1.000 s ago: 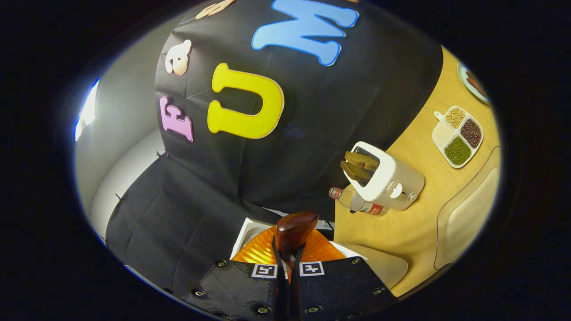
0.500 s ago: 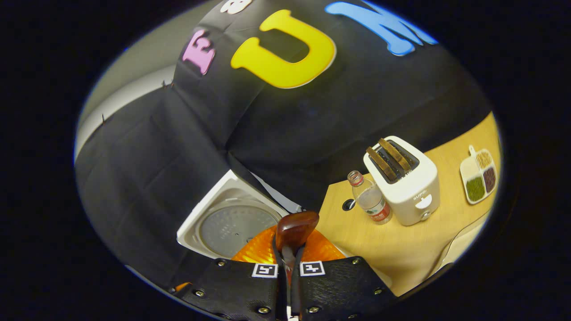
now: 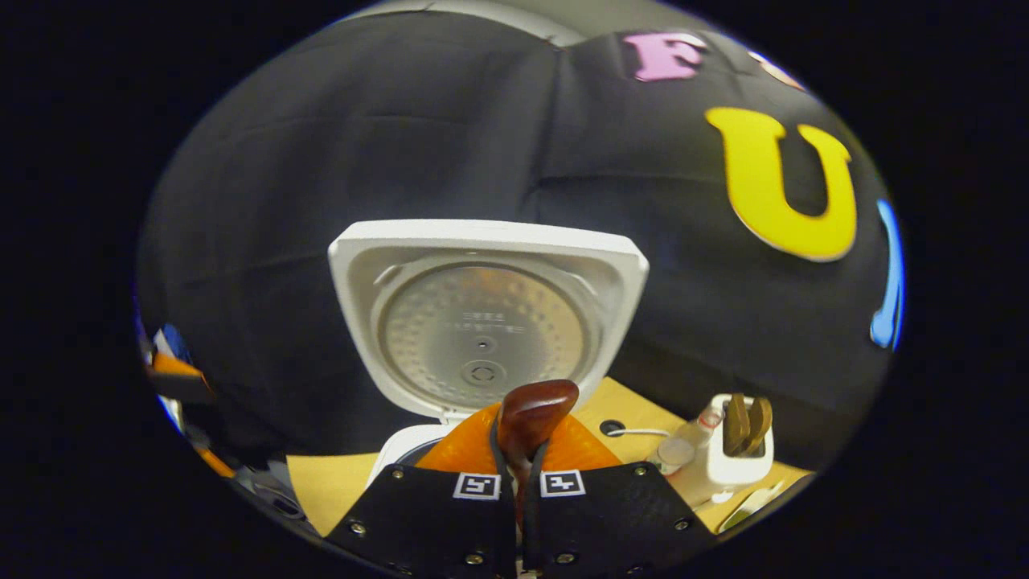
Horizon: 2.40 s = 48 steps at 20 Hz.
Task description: Close the left gripper, press the button to open the rice cooker; take a wooden spoon from the chopstick holder with the right hand, scoop a spoonful of rice and pour it into the rice cooker, then put the wooden spoon back into the chopstick holder.
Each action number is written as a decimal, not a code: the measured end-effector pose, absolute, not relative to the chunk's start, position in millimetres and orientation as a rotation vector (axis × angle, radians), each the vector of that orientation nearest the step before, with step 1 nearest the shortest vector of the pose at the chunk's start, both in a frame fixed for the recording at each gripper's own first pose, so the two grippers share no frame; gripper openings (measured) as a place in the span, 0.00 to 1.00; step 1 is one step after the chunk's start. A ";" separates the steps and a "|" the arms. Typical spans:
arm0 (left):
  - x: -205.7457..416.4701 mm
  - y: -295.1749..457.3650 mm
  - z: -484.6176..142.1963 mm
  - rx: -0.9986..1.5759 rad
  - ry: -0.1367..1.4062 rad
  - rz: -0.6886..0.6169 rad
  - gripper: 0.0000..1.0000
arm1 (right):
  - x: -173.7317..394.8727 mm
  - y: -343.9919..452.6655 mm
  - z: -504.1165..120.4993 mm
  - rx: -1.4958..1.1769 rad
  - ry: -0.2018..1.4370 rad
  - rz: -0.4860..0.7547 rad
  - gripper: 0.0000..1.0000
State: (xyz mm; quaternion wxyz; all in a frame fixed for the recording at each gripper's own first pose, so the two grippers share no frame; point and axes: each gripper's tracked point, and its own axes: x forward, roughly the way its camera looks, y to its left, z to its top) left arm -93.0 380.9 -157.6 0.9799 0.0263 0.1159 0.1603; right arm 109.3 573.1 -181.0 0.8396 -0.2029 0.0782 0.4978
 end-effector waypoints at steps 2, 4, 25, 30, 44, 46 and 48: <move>-98.5 381.2 -156.6 0.053 0.234 0.328 0.95 | 96.9 580.0 -176.4 -0.444 0.137 1.085 0.04; -101.0 380.2 -156.2 0.048 0.234 0.337 0.95 | 100.9 579.8 -173.4 -0.394 0.148 1.072 0.04; -37.4 295.0 -141.3 0.030 0.183 0.186 0.96 | 167.6 359.1 -123.4 0.815 0.565 0.719 0.04; -18.8 254.2 -136.3 0.036 0.176 0.123 0.95 | 162.5 288.9 -118.3 0.845 0.522 0.642 0.04; 14.5 136.3 -120.6 0.051 0.159 -0.031 0.96 | 145.7 111.7 -117.7 0.823 0.441 0.415 0.04; 16.7 122.3 -117.9 0.054 0.159 -0.043 0.96 | 143.1 88.9 -118.3 0.818 0.427 0.386 0.04; 20.7 110.7 -117.6 0.059 0.163 -0.056 0.95 | 140.0 65.9 -122.1 0.797 0.415 0.352 0.04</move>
